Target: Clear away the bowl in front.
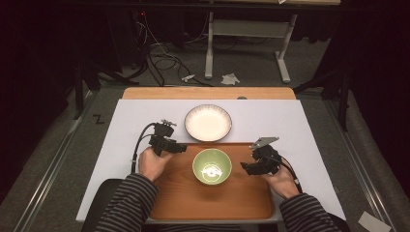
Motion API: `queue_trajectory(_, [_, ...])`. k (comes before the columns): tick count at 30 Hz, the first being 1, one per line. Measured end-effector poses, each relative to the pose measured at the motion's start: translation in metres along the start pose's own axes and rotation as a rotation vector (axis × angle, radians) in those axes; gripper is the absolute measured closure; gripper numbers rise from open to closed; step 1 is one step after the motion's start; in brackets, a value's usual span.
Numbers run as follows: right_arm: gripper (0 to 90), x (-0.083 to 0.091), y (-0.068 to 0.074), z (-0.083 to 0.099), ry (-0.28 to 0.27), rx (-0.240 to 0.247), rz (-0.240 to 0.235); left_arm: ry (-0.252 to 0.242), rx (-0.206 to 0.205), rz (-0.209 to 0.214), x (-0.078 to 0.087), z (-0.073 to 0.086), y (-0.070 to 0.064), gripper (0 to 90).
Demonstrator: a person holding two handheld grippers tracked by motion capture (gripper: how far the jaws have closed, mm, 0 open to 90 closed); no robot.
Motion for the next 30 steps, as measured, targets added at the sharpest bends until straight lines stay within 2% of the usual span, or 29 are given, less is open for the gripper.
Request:
queue_trajectory(3, [34.0, -0.001, 0.0, 0.001, 0.009, -0.003, -0.002, 0.01, -0.006, -0.022, -0.004, 0.002, 0.002, 44.7])
queue_trajectory(8, [34.0, -0.002, 0.0, 0.002, 0.012, -0.002, -0.004, 0.012, -0.011, -0.031, -0.004, 0.003, 0.003, 44.2])
queue_trajectory(13, [34.1, -0.003, 0.0, 0.003, 0.015, 0.001, -0.006, 0.02, -0.043, -0.091, -0.009, 0.006, 0.007, 43.6])
queue_trajectory(30, [34.3, -0.003, -0.001, 0.007, 0.02, -0.013, -0.016, 0.054, -0.03, -0.085, -0.014, 0.008, 0.007, 42.3])
Point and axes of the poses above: each handheld gripper's, and its own axes: x roughly backward along the jaws, z roughly out of its underside, y roughly to its left, the point moved 9 cm from there along -x, roughly forward along the jaws, and after that the axes turned 15 degrees about x, right-handed, at the moved point
